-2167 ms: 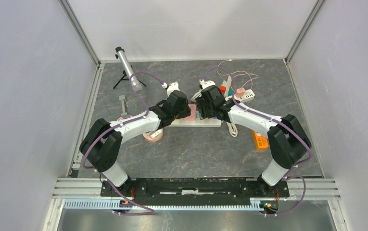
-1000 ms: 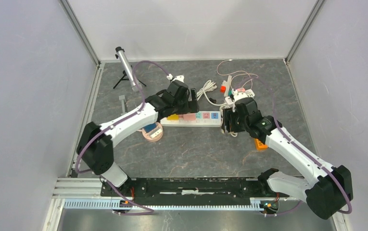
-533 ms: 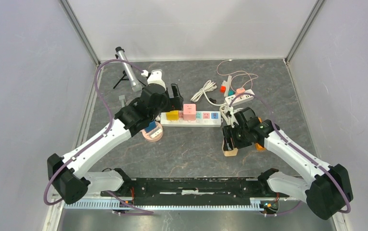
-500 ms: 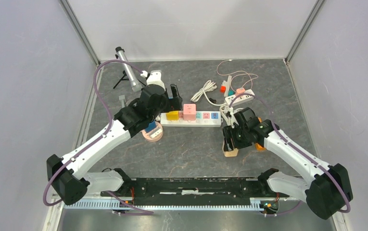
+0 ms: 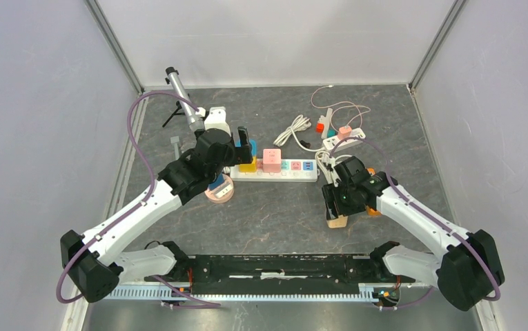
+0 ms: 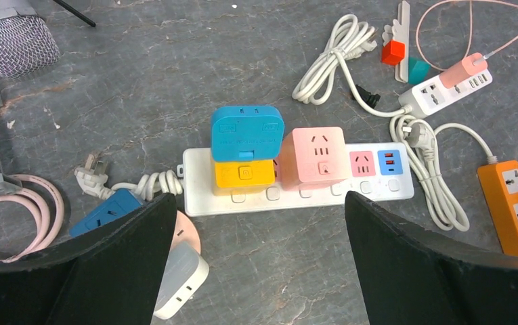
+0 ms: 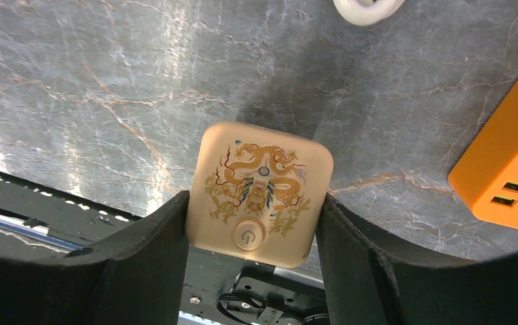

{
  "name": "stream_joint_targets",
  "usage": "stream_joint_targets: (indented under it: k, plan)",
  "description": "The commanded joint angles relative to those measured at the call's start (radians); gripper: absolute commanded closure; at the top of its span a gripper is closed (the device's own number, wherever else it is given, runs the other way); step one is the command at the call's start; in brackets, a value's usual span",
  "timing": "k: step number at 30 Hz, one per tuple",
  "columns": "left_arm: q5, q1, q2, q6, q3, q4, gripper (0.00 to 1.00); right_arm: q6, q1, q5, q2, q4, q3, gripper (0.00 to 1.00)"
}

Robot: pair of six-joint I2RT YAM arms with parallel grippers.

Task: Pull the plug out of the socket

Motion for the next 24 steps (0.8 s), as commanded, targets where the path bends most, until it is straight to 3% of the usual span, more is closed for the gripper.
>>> stream_joint_targets:
  k: [1, 4, 9, 14, 18, 21, 24]
  plan:
    - [-0.01, 0.004, -0.013, 0.036, 0.0, 0.052, 0.0, 0.01, 0.001, 0.042, -0.016, -0.002, -0.022, 0.36]
    - [-0.017, 0.004, -0.009, 0.048, -0.005, 0.064, 0.0, 0.006, 0.001, 0.054, -0.02, 0.021, -0.008, 0.2]
    - [-0.047, 0.004, 0.007, 0.053, 0.0, 0.076, 0.0, 0.008, 0.001, 0.073, -0.026, 0.059, 0.05, 0.05]
    - [-0.068, 0.004, 0.03, 0.035, -0.001, 0.127, 0.0, 0.01, 0.001, 0.12, -0.072, 0.142, 0.111, 0.04]
    - [-0.081, 0.004, 0.073, 0.021, 0.035, 0.149, 0.0, 0.001, 0.001, 0.086, -0.112, 0.341, 0.136, 0.05]
    - [-0.082, 0.004, 0.116, 0.0, 0.079, 0.131, 0.0, 0.001, 0.001, 0.014, -0.082, 0.51, 0.146, 0.05]
    - [-0.098, 0.018, 0.146, -0.078, 0.112, 0.086, 0.0, 0.017, 0.001, -0.032, -0.009, 0.573, 0.179, 0.08]
